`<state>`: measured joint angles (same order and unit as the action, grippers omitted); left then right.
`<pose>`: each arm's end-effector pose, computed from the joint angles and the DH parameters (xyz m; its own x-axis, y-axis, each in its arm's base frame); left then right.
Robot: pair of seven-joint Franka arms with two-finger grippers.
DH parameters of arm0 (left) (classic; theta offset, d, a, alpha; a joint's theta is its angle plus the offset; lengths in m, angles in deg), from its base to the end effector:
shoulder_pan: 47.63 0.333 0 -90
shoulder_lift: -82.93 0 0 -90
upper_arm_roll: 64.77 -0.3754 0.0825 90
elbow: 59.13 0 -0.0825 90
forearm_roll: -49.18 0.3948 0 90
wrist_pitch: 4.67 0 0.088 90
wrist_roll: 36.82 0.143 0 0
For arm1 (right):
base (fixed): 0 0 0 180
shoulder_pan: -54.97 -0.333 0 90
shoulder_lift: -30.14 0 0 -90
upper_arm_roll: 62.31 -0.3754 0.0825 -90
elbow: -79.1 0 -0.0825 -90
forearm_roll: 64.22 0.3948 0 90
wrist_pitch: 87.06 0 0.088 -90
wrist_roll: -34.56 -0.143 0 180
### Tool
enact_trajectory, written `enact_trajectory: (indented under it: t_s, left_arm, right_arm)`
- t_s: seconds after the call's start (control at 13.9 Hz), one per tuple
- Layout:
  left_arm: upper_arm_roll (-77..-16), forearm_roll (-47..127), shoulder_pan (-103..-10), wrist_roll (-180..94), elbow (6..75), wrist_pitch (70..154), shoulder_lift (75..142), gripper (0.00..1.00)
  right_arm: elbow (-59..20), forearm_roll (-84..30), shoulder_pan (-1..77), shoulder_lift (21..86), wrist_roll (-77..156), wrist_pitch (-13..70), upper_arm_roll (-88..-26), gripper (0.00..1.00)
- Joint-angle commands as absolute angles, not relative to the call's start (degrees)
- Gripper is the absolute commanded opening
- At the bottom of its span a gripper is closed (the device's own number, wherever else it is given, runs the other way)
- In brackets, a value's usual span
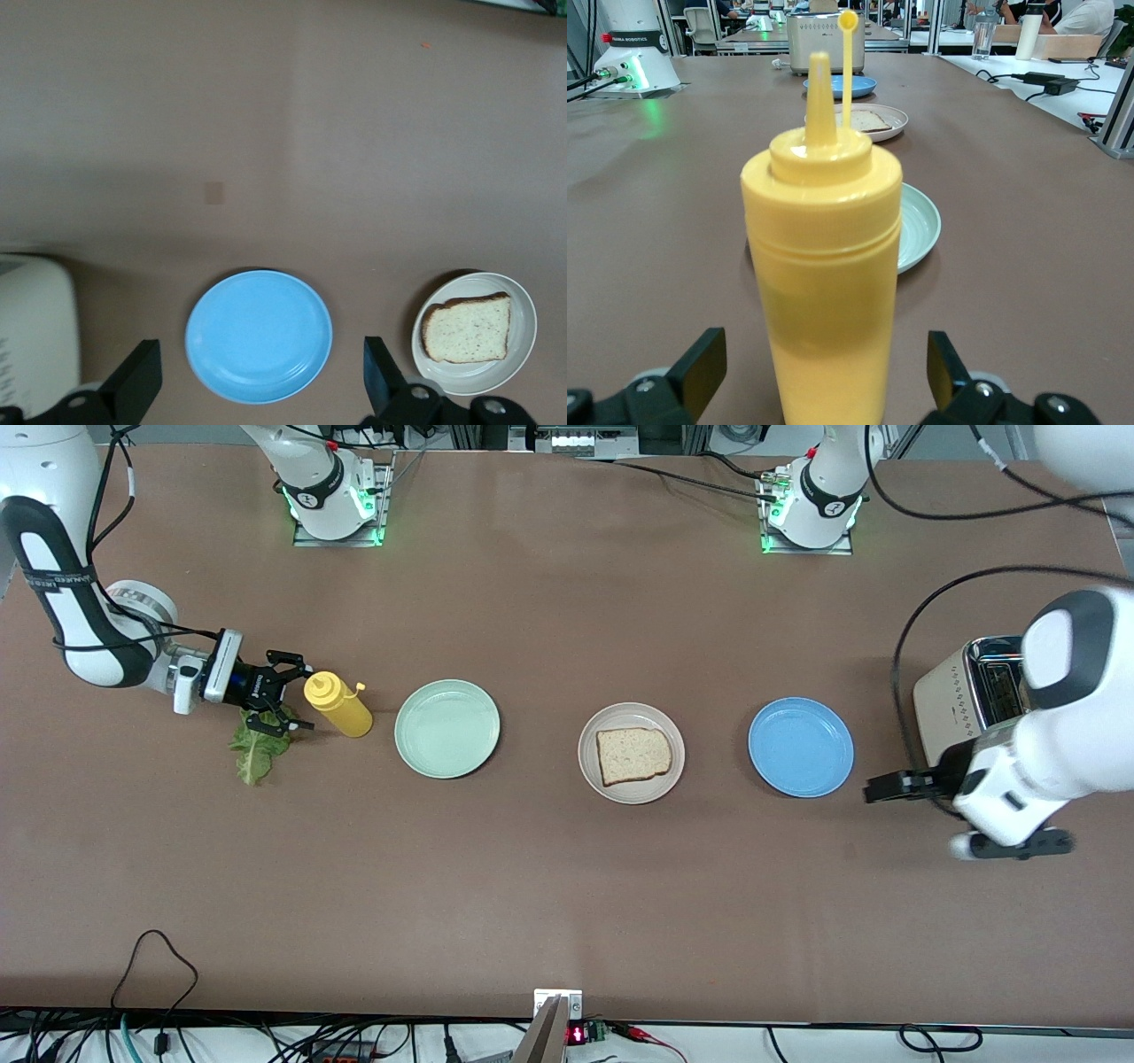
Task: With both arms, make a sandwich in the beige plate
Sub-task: 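Grasp the yellow bottle with the right gripper and lift it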
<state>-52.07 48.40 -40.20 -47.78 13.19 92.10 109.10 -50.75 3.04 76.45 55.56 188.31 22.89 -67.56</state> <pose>0.7235 -0.0344 0.5176 0.9920 0.1196 -0.0410 0.1233 -0.9869 0.1045 0.5029 -0.0444 0.1809 0.0332 0.4265 0.9039 0.9966 -0.0829 0.0026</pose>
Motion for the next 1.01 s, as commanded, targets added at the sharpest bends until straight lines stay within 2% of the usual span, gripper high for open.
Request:
enact_trajectory:
  t_s: [0.0,0.14,0.36,0.43,0.5,0.58,0.65,0.94]
  left_arm:
    - [-60.34,49.53,-44.63,-45.70,19.95,90.43,99.13,1.00]
    - [-63.79,49.62,-46.05,-40.45,24.08,90.34,94.55,1.00]
    - [-63.72,49.79,-45.44,-39.19,26.38,86.58,91.54,1.00]
    - [-63.63,49.79,-45.26,-38.93,27.95,86.56,90.58,1.00]
    - [-63.45,49.79,-45.26,-38.93,30.58,87.35,88.92,1.00]
    - [-63.28,49.88,-45.26,-38.84,32.52,87.96,87.34,1.00]
    - [-63.19,49.88,-45.26,-38.93,33.84,88.32,86.28,1.00]
    - [-63.27,49.62,-44.82,-40.50,33.68,88.32,85.92,1.00]
  right_arm:
    - [-49.40,4.86,76.94,60.18,191.17,22.02,-68.11,1.00]
    - [-48.52,7.23,76.94,62.13,192.50,19.21,-68.02,1.00]
    - [-47.47,7.59,76.94,63.62,192.76,18.15,-68.11,1.00]
    - [-46.94,7.50,76.86,63.45,193.02,18.15,-68.11,0.76]
    - [-46.50,7.50,76.85,63.28,192.94,18.15,-68.11,0.44]
    - [-46.49,7.68,76.77,63.19,192.42,18.15,-68.11,0.22]
    - [-46.23,7.68,76.77,63.01,191.54,18.15,-68.11,0.05]
    - [-42.55,6.80,74.84,60.73,181.10,19.64,-68.37,0.02]
